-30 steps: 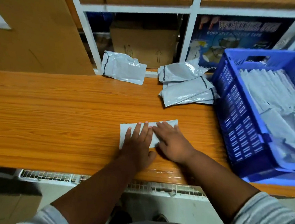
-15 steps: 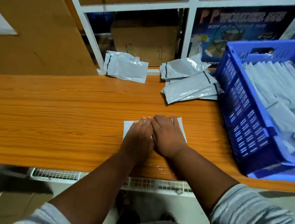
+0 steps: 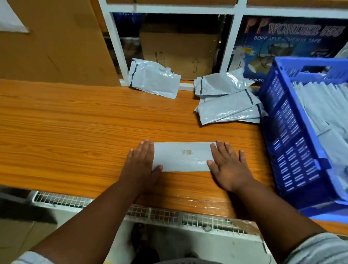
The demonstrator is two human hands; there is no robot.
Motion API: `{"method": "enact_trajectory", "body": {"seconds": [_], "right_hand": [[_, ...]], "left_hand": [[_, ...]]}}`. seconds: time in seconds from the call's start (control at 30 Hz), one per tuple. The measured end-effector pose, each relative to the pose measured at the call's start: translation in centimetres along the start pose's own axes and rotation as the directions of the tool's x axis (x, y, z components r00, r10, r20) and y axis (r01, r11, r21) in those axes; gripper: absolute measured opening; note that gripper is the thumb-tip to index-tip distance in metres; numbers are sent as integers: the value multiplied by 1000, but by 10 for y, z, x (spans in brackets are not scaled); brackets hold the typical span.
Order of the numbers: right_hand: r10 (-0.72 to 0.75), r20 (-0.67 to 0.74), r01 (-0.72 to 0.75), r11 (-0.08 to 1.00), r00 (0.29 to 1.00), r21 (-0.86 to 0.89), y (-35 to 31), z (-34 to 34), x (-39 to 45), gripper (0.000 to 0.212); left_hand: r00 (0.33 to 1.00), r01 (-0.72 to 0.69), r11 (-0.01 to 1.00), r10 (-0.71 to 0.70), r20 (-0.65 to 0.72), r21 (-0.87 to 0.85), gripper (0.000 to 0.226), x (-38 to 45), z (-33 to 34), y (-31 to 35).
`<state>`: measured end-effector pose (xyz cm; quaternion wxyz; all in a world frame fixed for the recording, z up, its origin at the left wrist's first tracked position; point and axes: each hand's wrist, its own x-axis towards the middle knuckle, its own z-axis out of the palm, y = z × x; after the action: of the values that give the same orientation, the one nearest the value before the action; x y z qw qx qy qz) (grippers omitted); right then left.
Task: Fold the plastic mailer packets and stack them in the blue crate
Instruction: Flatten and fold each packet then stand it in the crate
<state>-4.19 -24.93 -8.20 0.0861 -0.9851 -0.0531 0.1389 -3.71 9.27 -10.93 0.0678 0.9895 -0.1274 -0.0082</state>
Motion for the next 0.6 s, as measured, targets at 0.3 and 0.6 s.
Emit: {"method": "enact_trajectory", "body": {"seconds": [0.3, 0.6], "right_hand": [[-308, -108, 300, 950, 945, -81, -88, 19, 23, 66], [-81, -52, 81, 997, 995, -1, -24, 6, 18, 82]], "left_hand": [[991, -132, 991, 131, 25, 19, 77, 21, -8, 67], [998, 54, 998, -54, -26, 21, 90, -4, 3, -7]]}}
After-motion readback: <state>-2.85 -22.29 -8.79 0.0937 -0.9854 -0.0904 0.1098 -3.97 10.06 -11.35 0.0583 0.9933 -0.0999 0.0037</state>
